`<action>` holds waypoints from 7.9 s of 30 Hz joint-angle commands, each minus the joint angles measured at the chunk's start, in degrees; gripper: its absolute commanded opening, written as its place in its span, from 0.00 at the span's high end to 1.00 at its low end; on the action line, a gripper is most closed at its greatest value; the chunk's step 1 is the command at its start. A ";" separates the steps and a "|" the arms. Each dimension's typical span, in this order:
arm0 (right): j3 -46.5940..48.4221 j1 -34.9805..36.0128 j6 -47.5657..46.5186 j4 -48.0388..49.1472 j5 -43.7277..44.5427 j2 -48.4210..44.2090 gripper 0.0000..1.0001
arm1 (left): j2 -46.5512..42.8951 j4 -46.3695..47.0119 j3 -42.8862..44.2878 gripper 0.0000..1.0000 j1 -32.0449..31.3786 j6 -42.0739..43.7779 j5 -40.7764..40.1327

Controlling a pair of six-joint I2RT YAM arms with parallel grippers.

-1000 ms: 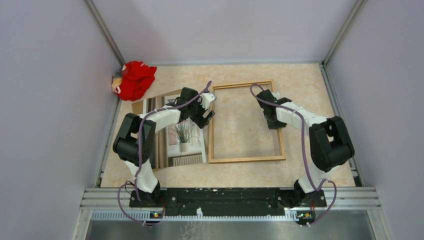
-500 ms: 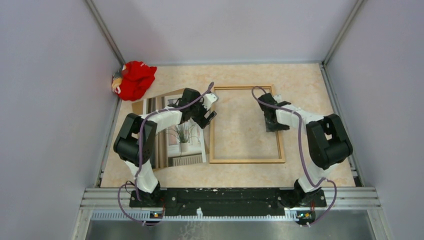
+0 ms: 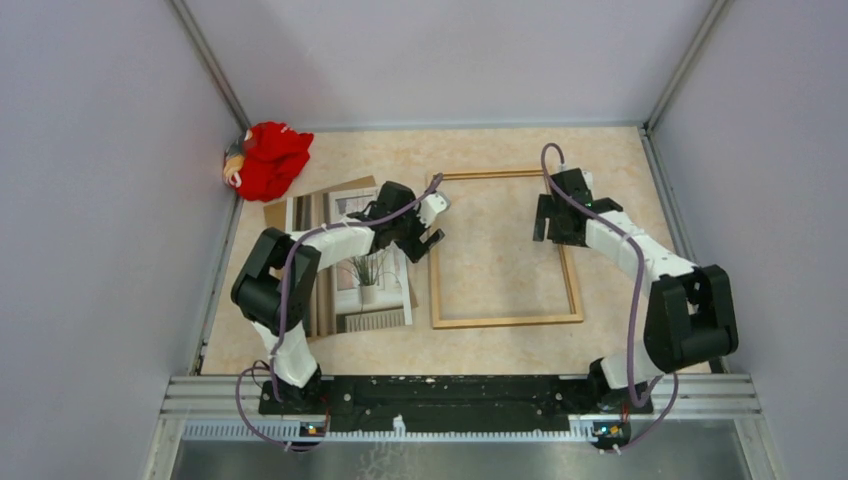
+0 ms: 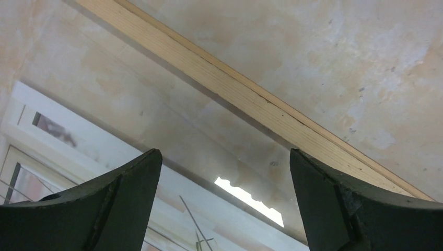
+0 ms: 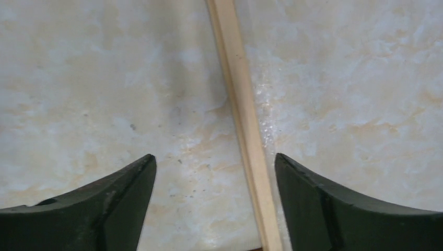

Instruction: Put the photo into the frame

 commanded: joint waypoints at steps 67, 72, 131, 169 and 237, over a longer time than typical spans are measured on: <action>27.05 28.59 35.48 31.81 -32.66 34.66 0.10 | -3.34 -6.68 -9.93 0.02 49.23 16.62 4.02; 23.95 27.71 38.43 38.87 -35.21 30.87 0.10 | -3.12 -6.86 -10.18 0.02 49.23 16.86 4.54; 22.01 -1.39 18.36 13.65 -59.28 1.74 1.00 | -12.28 -29.70 15.65 0.02 33.05 4.65 19.19; 25.34 -15.49 7.97 -15.40 -48.40 -16.64 1.00 | 17.16 -15.26 23.29 0.55 -2.15 -10.86 -0.19; 18.28 -9.43 23.26 2.85 -49.14 -12.84 1.00 | -1.25 -18.75 13.22 0.29 9.74 -35.03 19.50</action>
